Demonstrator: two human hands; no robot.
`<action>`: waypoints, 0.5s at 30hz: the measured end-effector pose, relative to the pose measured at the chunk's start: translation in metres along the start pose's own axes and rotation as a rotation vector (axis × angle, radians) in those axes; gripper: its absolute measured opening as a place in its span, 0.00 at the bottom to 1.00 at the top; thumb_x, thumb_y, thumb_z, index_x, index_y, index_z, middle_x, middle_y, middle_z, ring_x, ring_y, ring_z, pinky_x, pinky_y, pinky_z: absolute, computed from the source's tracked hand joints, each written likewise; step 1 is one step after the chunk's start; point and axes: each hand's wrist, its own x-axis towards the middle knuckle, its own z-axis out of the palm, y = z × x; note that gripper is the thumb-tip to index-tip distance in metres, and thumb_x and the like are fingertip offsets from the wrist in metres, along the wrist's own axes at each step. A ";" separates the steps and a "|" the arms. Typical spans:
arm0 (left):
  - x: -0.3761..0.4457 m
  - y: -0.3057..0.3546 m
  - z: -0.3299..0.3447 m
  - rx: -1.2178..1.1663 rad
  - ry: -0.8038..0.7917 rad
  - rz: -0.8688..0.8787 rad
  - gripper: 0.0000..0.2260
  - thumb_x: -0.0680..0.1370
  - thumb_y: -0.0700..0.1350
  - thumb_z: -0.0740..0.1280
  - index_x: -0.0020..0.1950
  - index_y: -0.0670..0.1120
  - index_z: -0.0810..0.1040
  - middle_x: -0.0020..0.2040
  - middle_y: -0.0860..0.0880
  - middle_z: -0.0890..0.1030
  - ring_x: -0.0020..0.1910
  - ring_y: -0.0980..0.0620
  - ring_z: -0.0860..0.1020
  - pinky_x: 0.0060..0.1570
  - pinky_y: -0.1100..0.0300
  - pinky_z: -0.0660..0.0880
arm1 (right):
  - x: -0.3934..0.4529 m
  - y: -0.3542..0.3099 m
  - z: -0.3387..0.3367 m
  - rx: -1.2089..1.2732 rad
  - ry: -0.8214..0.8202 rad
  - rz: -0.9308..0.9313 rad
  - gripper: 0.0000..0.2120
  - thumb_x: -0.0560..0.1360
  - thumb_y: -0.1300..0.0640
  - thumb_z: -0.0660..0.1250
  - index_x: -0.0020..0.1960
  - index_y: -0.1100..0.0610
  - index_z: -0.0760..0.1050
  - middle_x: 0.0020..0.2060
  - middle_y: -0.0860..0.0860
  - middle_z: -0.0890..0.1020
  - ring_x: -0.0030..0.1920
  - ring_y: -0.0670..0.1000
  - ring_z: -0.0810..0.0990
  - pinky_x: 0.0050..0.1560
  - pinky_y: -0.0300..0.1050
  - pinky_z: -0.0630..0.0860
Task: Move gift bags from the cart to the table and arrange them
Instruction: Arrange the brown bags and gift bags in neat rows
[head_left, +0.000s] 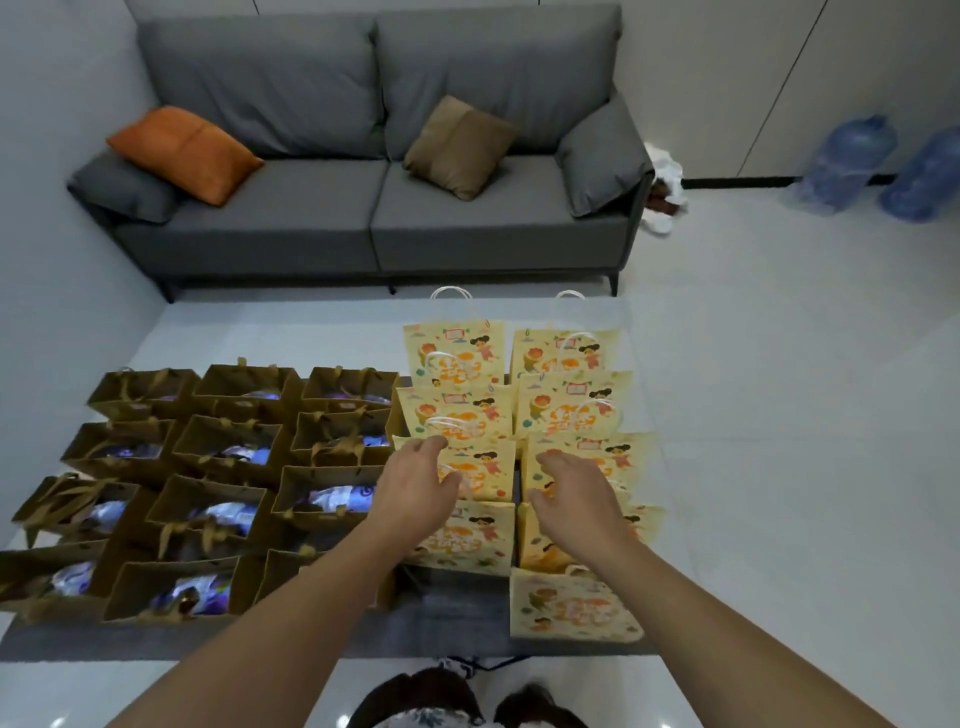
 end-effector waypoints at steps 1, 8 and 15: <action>0.005 0.002 -0.002 -0.007 0.014 0.005 0.25 0.81 0.53 0.66 0.77 0.49 0.68 0.74 0.48 0.70 0.72 0.47 0.68 0.68 0.50 0.70 | 0.004 -0.001 -0.002 -0.001 0.005 0.004 0.23 0.81 0.51 0.64 0.74 0.56 0.70 0.69 0.53 0.75 0.70 0.55 0.70 0.69 0.48 0.68; 0.060 0.009 -0.014 -0.040 0.015 0.088 0.23 0.82 0.53 0.65 0.75 0.49 0.69 0.73 0.47 0.72 0.71 0.46 0.69 0.68 0.49 0.70 | 0.042 -0.004 -0.008 -0.009 0.050 0.059 0.24 0.82 0.49 0.63 0.76 0.54 0.68 0.73 0.50 0.72 0.74 0.52 0.66 0.71 0.46 0.64; 0.112 -0.001 -0.016 -0.024 -0.002 0.116 0.19 0.82 0.52 0.64 0.72 0.49 0.75 0.68 0.48 0.76 0.67 0.47 0.73 0.63 0.50 0.73 | 0.079 -0.010 -0.006 -0.042 0.068 0.129 0.22 0.82 0.49 0.64 0.74 0.54 0.72 0.70 0.50 0.76 0.71 0.52 0.70 0.70 0.46 0.66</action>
